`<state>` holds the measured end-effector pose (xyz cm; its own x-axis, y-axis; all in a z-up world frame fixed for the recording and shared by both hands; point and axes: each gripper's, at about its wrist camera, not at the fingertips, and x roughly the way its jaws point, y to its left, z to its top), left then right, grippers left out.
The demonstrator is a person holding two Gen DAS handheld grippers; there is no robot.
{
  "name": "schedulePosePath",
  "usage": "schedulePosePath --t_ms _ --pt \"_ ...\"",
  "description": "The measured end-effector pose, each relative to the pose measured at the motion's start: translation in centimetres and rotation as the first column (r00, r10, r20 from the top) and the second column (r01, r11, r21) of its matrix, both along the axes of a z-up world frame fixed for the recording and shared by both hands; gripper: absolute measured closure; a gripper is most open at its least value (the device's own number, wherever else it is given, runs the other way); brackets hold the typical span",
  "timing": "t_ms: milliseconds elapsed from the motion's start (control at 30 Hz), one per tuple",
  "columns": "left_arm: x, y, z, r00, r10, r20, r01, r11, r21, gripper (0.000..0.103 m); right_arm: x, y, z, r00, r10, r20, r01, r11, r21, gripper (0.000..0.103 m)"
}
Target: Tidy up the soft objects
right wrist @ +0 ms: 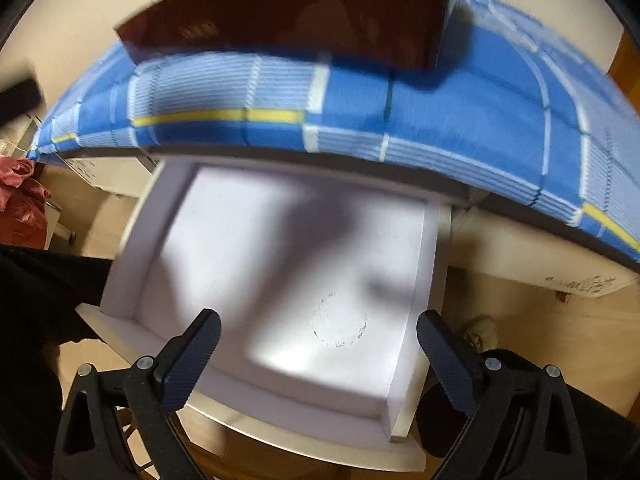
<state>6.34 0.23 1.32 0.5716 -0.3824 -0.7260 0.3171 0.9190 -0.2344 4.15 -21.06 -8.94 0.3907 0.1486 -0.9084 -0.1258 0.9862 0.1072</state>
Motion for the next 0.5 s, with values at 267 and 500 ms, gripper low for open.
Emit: schedulePosePath --t_ms 267,500 --pt "-3.7 3.0 -3.7 0.982 0.186 -0.027 -0.182 0.978 0.103 0.06 -3.4 3.0 2.2 0.994 0.032 0.108 -0.03 0.999 -0.017 0.0" --pt "-7.1 2.9 -2.0 0.975 0.206 0.088 -0.216 0.968 0.127 0.06 -6.4 3.8 4.5 0.982 -0.008 0.188 0.005 1.0 0.019 0.0"
